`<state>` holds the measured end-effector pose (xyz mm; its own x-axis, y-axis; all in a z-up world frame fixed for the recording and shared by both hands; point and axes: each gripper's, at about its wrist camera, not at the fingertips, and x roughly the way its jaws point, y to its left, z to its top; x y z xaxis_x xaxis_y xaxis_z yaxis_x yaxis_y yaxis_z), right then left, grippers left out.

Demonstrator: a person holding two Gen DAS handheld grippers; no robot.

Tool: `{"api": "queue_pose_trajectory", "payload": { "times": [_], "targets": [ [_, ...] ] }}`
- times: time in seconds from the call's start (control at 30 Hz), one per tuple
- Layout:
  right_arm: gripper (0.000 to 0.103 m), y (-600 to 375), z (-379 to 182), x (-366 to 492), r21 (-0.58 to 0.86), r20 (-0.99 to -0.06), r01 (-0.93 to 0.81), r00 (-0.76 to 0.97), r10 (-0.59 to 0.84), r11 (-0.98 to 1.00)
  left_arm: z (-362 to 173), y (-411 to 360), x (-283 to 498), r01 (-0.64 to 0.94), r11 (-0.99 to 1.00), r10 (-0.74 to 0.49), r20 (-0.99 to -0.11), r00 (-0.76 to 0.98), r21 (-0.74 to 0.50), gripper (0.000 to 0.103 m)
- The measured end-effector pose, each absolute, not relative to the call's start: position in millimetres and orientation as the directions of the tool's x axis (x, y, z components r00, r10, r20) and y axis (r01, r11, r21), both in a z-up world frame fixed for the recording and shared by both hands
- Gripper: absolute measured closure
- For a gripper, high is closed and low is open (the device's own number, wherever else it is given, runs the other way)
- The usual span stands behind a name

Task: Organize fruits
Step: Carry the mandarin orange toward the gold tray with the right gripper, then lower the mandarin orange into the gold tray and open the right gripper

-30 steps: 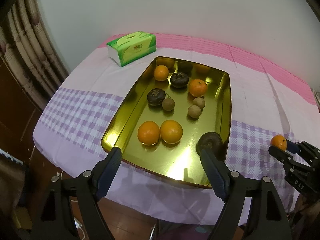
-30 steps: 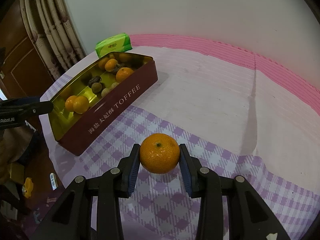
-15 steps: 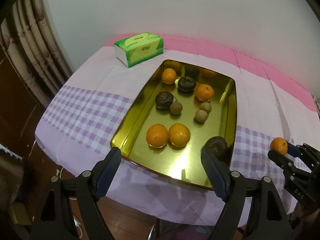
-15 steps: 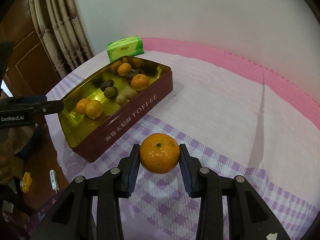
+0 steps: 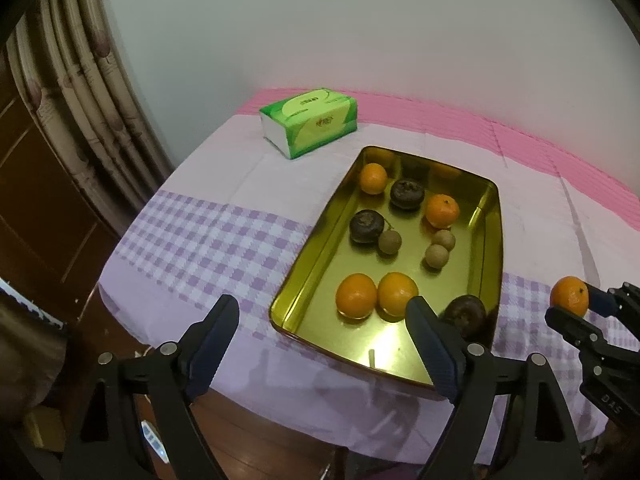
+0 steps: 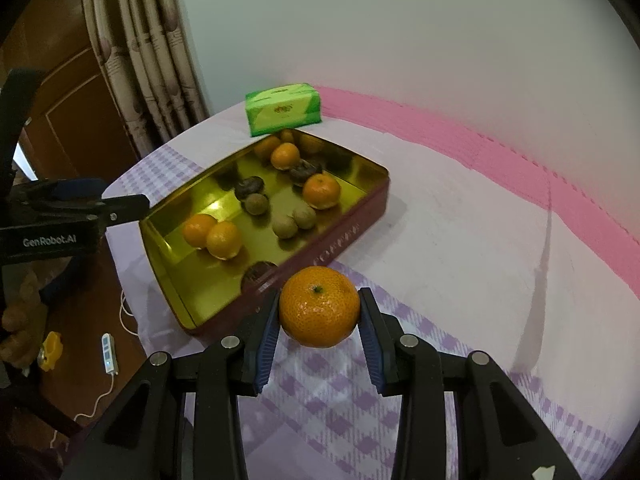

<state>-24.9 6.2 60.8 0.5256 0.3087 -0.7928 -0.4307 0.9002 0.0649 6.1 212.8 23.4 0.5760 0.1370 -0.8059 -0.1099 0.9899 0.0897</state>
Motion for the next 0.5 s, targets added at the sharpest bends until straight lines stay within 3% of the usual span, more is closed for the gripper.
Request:
{"api": "queue_pose_trajectory", "payload": {
  "times": [0.5],
  "targets": [
    [0.068,56.0,66.0,-4.7,0.063,-0.788,-0.505,0.504,0.354,0.861,19.4,229.5,13.9,-0.136,0.987,0.142,-0.824,0.549,0.080,0.016]
  ]
}}
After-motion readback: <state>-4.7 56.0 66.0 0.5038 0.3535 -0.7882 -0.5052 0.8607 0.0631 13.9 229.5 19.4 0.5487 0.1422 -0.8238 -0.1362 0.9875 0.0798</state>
